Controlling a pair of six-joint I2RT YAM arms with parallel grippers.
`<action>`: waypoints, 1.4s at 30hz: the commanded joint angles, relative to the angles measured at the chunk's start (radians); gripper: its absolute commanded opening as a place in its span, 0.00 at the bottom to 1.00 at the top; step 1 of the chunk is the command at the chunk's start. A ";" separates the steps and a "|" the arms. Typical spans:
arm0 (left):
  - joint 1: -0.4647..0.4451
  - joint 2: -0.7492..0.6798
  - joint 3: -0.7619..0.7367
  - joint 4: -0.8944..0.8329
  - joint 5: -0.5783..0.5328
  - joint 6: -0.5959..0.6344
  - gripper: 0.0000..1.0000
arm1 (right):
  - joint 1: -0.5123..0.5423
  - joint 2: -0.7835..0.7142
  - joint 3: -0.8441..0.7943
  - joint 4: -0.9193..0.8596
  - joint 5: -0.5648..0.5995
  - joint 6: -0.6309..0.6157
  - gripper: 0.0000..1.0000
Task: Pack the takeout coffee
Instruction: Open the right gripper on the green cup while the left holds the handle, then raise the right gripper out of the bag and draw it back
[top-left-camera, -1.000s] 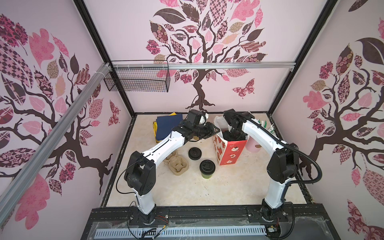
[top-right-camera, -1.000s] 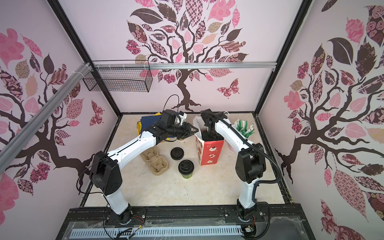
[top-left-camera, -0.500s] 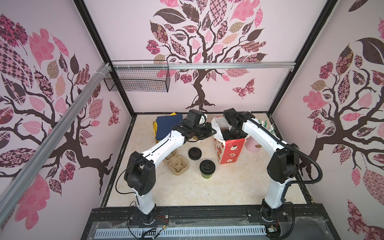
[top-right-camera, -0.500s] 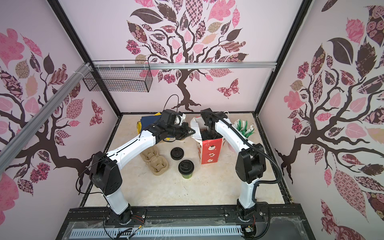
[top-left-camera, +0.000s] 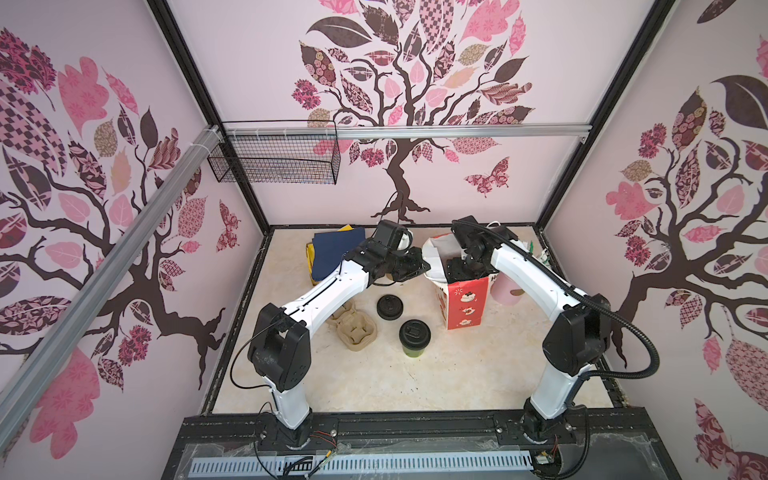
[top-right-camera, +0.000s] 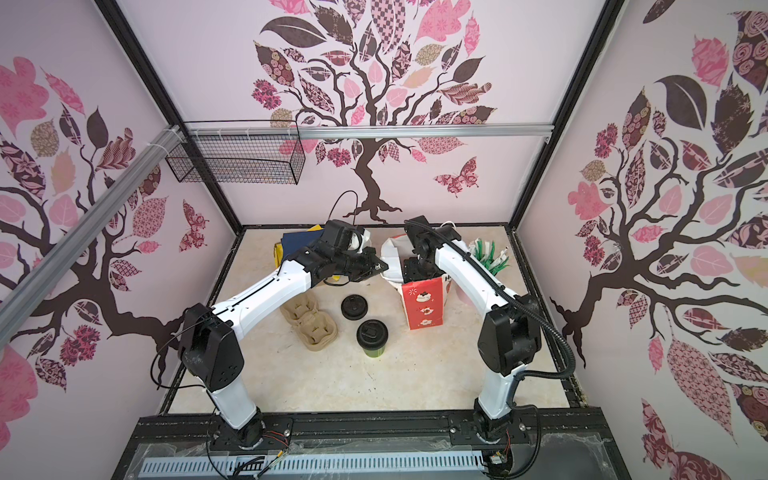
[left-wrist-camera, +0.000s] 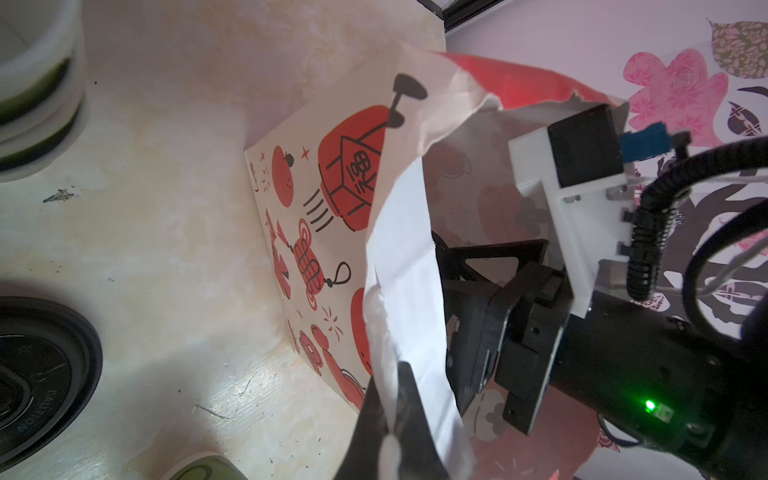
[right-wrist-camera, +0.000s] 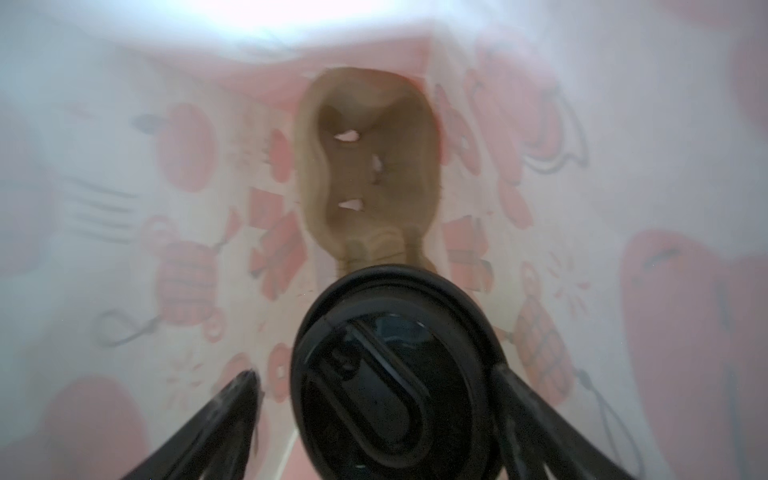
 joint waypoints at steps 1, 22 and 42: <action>-0.005 -0.002 0.066 -0.034 -0.002 0.031 0.00 | -0.008 -0.078 -0.015 0.048 0.000 -0.022 0.92; -0.029 -0.013 0.092 -0.030 0.038 0.031 0.00 | 0.045 -0.108 0.018 0.105 0.054 -0.127 0.81; -0.028 -0.030 0.074 -0.063 -0.017 0.040 0.19 | 0.061 -0.257 0.224 0.016 -0.074 -0.181 0.70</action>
